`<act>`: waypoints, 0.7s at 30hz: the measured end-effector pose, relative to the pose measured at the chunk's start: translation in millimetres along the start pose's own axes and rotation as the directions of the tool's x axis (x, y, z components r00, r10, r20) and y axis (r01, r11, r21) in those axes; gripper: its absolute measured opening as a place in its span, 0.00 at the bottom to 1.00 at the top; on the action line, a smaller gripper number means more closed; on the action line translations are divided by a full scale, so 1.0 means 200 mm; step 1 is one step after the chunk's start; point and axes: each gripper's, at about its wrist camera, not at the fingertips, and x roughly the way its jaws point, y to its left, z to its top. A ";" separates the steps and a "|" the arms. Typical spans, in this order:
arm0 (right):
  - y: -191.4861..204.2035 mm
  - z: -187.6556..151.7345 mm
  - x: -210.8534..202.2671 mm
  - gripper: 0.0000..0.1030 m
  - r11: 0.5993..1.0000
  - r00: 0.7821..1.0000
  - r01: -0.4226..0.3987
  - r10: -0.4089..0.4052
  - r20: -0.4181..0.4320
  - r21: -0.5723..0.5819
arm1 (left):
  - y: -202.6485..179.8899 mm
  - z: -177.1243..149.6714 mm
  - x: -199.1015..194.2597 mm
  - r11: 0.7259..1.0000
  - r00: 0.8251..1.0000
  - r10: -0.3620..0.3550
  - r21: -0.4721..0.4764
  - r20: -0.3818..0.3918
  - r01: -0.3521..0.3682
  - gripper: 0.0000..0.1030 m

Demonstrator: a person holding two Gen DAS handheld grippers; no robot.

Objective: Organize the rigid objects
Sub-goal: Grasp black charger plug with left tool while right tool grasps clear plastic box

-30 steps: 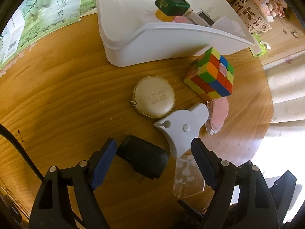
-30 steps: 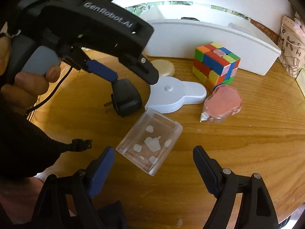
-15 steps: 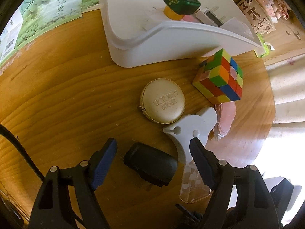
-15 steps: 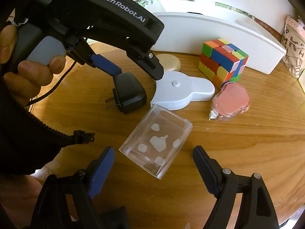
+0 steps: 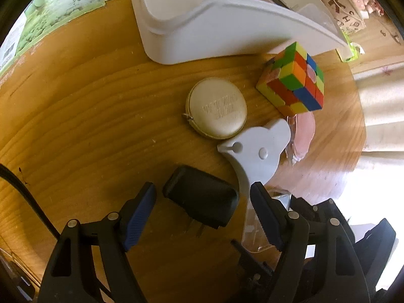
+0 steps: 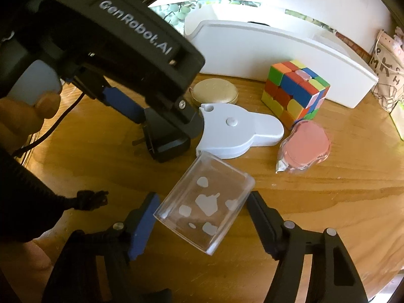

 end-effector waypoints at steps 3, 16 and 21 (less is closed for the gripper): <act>0.01 0.01 0.00 0.67 1.000 1.000 0.004 -0.004 0.002 0.002 | 0.00 -0.01 0.00 1.000 1.000 0.012 0.002 -0.007 -0.012 0.77; -0.03 0.01 -0.04 0.61 0.998 0.999 0.050 -0.049 -0.011 0.040 | -0.13 -0.02 0.05 0.988 0.990 0.137 0.081 -0.023 -0.135 0.78; -0.02 -0.01 -0.10 0.61 0.996 0.998 0.064 -0.064 -0.011 0.058 | -0.20 0.00 0.07 0.975 0.981 0.192 0.120 -0.017 -0.189 0.78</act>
